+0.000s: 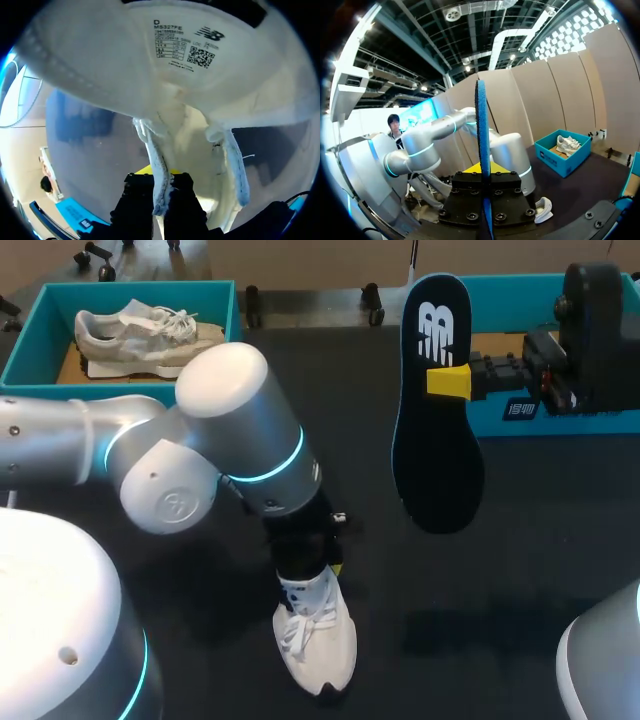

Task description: Take the shoe out of the shoebox, open the shoe tongue, remove and reinsert the insole, then place the shoe into the shoebox

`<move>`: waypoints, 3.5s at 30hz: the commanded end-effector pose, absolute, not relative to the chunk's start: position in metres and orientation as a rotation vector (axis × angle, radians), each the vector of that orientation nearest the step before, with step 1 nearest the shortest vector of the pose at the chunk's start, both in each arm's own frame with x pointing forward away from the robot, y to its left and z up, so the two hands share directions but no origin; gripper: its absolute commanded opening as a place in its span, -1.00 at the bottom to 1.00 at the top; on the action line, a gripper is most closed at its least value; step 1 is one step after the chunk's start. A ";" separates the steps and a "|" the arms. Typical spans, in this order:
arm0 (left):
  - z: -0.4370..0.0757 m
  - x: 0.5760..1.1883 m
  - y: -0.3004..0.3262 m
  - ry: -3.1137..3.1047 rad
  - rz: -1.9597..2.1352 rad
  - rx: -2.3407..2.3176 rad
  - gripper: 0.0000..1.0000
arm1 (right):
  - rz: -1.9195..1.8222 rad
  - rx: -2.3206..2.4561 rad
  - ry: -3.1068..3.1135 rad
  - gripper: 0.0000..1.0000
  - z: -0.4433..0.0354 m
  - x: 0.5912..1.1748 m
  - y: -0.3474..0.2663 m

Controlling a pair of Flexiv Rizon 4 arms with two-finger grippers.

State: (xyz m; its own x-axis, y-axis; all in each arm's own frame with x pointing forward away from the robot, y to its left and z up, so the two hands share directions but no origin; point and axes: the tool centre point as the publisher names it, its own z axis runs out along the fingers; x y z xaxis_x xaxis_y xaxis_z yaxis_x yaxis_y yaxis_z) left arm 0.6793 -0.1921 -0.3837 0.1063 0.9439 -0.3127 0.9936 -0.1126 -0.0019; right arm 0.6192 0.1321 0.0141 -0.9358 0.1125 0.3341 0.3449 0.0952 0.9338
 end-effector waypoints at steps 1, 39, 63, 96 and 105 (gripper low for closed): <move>-0.388 0.685 -0.199 1.940 -0.345 2.181 -1.00 | -1.943 -0.465 -2.187 -1.00 0.014 0.621 0.135; -0.189 0.724 -0.159 1.462 -0.845 1.386 1.00 | -1.943 -0.465 -2.187 -1.00 0.014 0.621 0.135; -0.130 0.745 -0.129 1.334 -1.024 1.267 1.00 | -1.943 -0.465 -2.187 -1.00 0.014 0.621 0.135; -0.116 0.753 -0.120 1.278 -1.135 1.235 1.00 | -1.708 -0.526 -2.076 -1.00 -0.003 0.749 0.156; -0.116 0.753 -0.120 1.278 -1.135 1.235 1.00 | -1.650 -0.645 -2.016 -1.00 -0.017 0.782 0.162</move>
State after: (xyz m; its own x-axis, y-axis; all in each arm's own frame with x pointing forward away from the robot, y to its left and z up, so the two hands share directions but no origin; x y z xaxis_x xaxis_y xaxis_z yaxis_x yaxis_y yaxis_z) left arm 0.7526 -0.1185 -0.1152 0.0043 0.0757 -0.9971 0.9991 0.0418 0.0075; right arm 0.7465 0.1468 -0.0098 -0.7881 0.1092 0.6058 0.6149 0.0956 0.7828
